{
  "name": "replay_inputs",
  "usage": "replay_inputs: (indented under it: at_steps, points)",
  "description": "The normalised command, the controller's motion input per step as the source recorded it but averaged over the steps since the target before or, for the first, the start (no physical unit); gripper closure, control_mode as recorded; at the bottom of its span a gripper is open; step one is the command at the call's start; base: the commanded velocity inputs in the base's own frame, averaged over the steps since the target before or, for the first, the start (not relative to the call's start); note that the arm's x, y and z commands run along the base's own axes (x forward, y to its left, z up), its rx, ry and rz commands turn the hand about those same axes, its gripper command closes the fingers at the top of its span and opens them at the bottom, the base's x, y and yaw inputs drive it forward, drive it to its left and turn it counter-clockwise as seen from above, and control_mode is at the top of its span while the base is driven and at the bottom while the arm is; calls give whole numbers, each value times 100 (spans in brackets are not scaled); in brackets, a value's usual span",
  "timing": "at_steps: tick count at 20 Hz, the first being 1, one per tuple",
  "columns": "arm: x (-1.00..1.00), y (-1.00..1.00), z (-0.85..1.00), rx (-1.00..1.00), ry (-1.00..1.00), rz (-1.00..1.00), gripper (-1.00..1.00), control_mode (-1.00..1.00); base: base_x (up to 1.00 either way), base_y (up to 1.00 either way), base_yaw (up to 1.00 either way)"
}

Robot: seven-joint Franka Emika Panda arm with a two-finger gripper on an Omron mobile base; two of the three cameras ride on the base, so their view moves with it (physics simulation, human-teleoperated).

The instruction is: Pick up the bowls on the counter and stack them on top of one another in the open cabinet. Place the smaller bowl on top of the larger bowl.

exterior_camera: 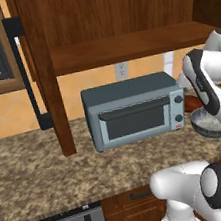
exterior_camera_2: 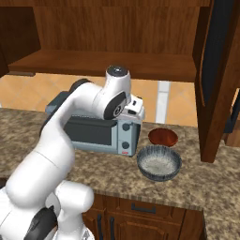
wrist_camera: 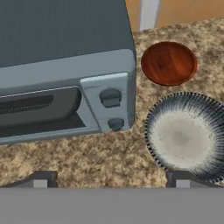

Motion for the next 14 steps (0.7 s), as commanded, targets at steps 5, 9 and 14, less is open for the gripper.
replay_inputs:
  at_steps: [5,9,14]
  points:
    - [-10,-100,-11,0,5,-15,-100,-100,0,0,0]
    - [-4,-100,-44,0,4,-12,-100,-100,0,0,0]
    - [10,-85,-67,0,2,-5,-100,-100,0,0,0]
